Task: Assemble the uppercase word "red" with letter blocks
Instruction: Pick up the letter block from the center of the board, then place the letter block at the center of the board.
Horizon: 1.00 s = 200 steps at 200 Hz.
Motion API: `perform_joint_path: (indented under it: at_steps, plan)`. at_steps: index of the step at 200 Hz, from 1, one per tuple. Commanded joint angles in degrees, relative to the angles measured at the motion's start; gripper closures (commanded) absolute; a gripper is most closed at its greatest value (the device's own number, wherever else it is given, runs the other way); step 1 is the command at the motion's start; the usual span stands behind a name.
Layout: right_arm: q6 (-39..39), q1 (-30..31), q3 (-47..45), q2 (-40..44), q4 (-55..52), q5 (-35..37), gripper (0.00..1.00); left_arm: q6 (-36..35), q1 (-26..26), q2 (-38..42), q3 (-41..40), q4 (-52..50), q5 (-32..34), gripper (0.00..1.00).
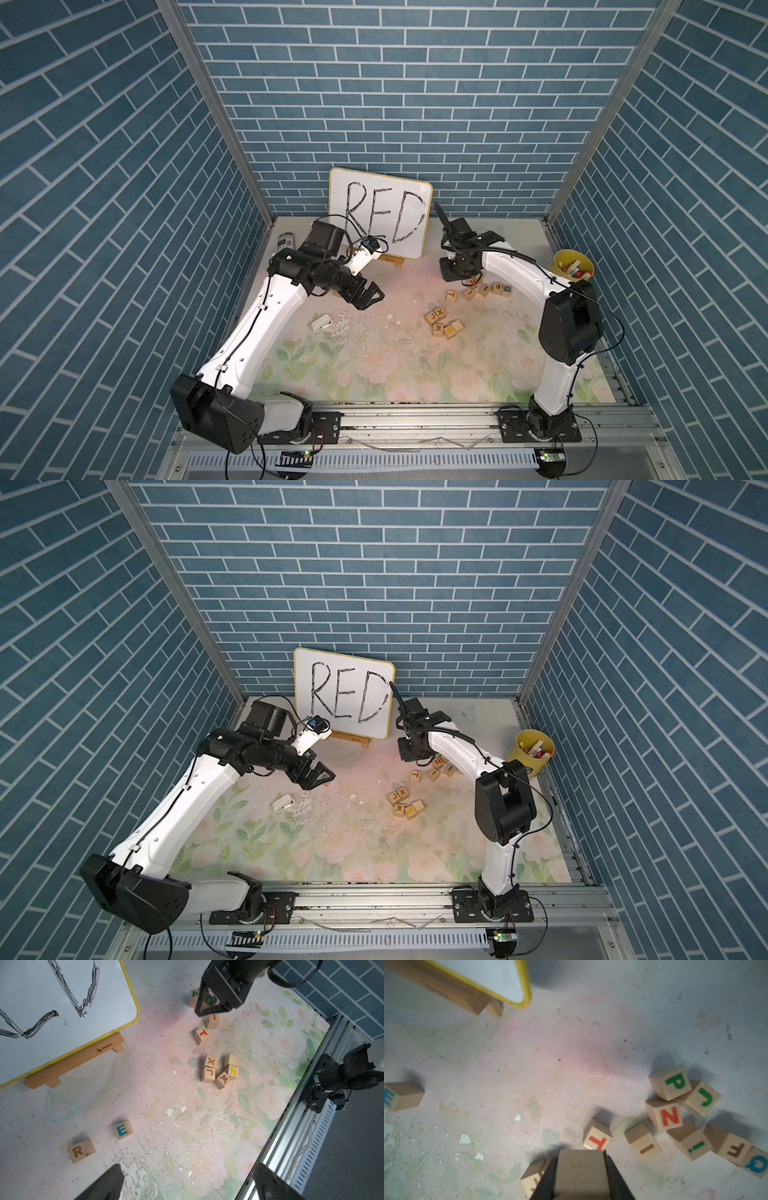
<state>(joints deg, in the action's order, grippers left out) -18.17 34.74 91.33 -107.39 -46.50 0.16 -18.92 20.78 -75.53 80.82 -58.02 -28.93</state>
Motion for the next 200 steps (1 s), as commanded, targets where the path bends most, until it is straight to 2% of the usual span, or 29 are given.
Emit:
perform_joint_path:
  at_steps: [1, 33, 72, 126, 200]
  plan:
    - [-0.1, 4.4, 0.4, -0.4, -1.9, -2.2, 0.88, -1.5, 0.2, 1.4, 1.9, -2.9, 0.2, 0.01]
    - [1.5, 9.6, 3.0, -4.8, -1.4, -4.5, 0.88, -2.7, 0.2, 2.2, 2.6, -5.1, -0.2, 0.01]
    - [4.5, 13.1, 8.9, -12.3, -2.0, -7.0, 0.87, -4.0, 0.2, 2.8, 4.0, -8.1, -1.8, 0.01]
    - [9.3, 15.3, 18.2, -21.5, -5.0, -9.0, 0.86, -4.7, 0.2, 2.5, 4.7, -9.5, -1.4, 0.01]
    - [15.7, 17.1, 30.0, -29.3, -11.6, -10.5, 0.86, -5.0, 0.2, 1.8, 4.6, -9.5, -1.0, 0.01]
